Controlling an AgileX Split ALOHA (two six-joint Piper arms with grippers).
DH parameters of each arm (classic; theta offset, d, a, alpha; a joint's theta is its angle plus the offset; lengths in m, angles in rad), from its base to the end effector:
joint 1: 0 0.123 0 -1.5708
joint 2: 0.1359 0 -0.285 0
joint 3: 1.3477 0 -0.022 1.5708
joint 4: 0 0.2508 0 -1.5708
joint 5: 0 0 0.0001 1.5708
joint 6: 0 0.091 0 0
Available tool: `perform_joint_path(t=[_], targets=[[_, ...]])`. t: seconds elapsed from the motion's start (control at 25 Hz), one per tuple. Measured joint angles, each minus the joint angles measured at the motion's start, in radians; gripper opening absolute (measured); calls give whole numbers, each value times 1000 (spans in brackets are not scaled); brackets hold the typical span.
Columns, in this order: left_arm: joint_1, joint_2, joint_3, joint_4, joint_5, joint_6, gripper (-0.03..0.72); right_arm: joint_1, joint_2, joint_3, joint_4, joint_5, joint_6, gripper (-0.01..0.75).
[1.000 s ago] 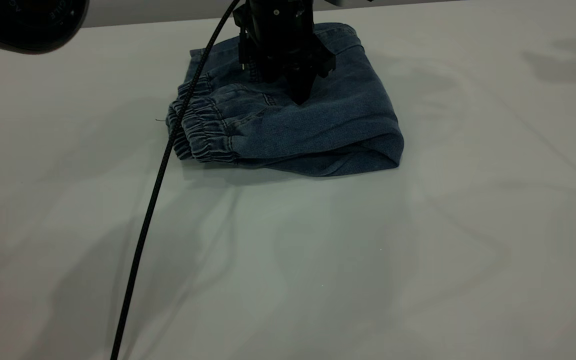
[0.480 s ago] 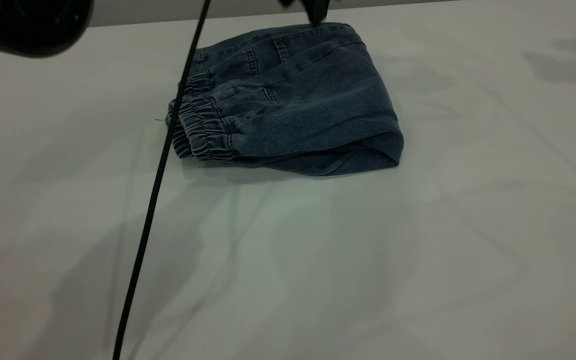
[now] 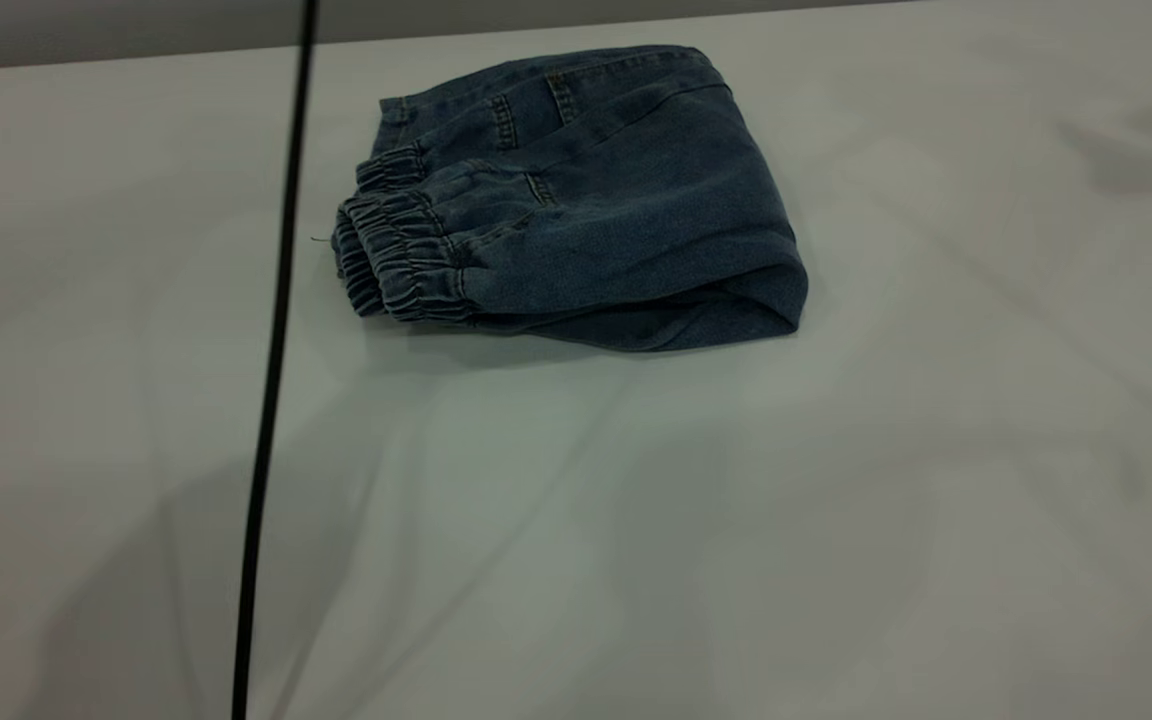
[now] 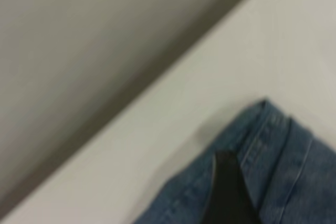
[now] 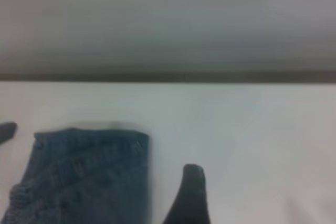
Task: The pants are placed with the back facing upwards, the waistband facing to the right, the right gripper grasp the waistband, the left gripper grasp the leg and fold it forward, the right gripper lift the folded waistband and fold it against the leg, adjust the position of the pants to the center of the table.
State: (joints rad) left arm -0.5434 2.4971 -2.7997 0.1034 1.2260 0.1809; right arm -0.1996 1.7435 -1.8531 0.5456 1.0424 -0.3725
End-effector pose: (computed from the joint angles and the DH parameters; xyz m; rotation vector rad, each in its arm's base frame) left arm 0.4611 -0.2682 0.3103 0.8476 2.2458 -0.0356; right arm 0.3867 -0.0366 0.4082 -0.0845 2.2762 0.4006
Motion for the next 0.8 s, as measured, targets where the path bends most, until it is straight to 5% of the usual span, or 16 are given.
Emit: perform_joint_path(t=[0.28,0.8], targets=[[0,-302,138,37,-1,20,444,0,-193,0,19,53,5,572],[0,-984,684,96,-4,0,444,1,-611,12,121,183,50,572]])
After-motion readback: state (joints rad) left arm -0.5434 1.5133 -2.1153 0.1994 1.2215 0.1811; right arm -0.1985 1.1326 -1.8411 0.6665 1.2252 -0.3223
